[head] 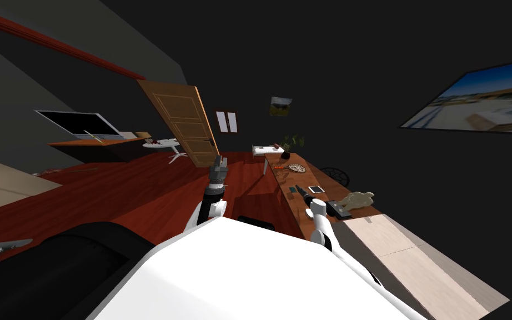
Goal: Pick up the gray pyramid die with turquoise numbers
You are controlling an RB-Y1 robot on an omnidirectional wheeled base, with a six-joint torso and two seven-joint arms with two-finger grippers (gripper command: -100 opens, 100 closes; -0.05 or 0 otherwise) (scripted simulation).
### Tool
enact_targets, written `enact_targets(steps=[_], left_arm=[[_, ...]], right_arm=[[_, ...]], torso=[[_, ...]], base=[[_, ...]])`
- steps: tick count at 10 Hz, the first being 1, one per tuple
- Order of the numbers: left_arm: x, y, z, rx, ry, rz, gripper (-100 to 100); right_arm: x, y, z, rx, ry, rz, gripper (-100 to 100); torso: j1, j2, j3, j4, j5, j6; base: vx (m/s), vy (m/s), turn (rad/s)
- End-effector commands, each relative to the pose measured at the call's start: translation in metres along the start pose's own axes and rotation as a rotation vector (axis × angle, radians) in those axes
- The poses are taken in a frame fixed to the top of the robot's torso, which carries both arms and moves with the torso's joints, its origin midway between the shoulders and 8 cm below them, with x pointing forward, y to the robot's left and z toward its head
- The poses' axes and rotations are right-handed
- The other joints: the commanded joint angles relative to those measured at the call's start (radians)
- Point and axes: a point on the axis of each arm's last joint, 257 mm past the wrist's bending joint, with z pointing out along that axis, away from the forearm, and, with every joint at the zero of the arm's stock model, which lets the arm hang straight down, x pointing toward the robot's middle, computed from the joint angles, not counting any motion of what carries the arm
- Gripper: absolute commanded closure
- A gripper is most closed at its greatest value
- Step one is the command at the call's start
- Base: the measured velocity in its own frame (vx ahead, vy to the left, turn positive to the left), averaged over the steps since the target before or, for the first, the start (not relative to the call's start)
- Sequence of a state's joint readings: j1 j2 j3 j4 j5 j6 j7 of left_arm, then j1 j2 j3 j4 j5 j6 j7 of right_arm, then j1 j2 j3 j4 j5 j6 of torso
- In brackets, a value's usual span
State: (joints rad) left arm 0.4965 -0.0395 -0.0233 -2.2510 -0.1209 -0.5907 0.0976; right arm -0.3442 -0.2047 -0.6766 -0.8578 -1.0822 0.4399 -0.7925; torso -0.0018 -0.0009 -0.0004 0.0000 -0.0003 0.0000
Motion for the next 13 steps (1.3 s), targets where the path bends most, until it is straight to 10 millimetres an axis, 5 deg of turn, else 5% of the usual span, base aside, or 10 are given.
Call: enact_targets(steps=[1, 13], left_arm=[[0.000, 0.000, 0.000, 0.000, 0.000, 0.000, 0], [0.000, 0.000, 0.000, 0.000, 0.000, 0.000, 0]], right_arm=[[-0.014, 0.000, 0.002, 0.010, -0.028, 0.052, -100], [-0.088, -0.042, 0.004, 0.138, -0.183, 0.539, -100]], torso=[[0.000, 0.000, 0.000, 0.000, 0.000, 0.000], [0.001, 0.000, 0.000, 0.000, 0.000, 0.000]], base=[[0.009, -0.027, -0.003], [0.015, -0.031, -0.012]])
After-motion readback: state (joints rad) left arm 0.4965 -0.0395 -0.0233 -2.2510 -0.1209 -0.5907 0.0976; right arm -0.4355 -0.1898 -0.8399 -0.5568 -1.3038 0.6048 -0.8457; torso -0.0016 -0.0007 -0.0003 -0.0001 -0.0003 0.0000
